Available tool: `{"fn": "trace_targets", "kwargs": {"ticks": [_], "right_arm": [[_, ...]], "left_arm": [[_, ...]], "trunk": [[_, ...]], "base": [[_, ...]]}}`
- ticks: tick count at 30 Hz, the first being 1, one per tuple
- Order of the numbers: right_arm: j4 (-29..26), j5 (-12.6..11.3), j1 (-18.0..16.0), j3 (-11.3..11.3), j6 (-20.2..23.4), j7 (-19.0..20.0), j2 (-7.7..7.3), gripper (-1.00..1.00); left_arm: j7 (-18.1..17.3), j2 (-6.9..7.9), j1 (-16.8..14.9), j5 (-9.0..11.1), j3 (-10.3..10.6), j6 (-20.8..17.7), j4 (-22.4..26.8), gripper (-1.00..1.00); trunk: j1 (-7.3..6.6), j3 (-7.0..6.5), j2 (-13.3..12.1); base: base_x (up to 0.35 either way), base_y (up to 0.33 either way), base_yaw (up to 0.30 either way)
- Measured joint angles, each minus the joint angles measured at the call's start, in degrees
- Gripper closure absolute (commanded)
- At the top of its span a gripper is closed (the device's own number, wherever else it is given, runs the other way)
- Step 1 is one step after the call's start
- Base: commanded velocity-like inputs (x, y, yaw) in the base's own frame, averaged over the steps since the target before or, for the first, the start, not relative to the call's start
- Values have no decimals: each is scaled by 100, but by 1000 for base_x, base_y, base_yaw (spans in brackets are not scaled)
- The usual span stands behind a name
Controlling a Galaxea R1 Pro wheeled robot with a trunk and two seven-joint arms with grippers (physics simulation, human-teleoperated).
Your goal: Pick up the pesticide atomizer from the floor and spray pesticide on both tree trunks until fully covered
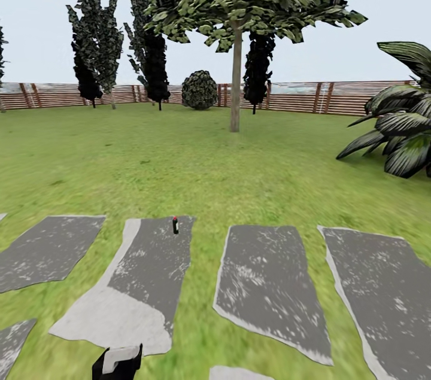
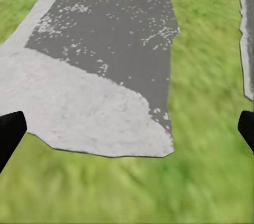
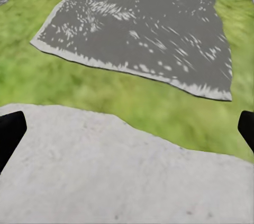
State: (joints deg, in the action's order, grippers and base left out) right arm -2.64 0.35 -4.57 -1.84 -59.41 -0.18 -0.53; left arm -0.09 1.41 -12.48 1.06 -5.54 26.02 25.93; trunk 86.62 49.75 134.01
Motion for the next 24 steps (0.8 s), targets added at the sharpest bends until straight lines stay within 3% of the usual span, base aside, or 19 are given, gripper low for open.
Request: {"fn": "trace_targets", "kwargs": {"ticks": [10, 17, 24], "right_arm": [[-6, 8, 0, 7, 0, -6, -1, -100], [-17, -14, 0, 2, 0, -9, -19, -100], [-17, -34, 0, -3, 0, -7, -25, -100]], "left_arm": [[0, 11, -6, -16, -7, 3, 106, -100], [0, 6, -18, -40, 0, -15, 1110, -100], [-8, -10, -18, -22, 13, -18, 1247, -100]], "trunk": [[0, 0, 0], [0, 0, 0], [0, 0, 0]], "base": [[335, 34, 0], [338, 76, 0], [338, 105, 0]]}}
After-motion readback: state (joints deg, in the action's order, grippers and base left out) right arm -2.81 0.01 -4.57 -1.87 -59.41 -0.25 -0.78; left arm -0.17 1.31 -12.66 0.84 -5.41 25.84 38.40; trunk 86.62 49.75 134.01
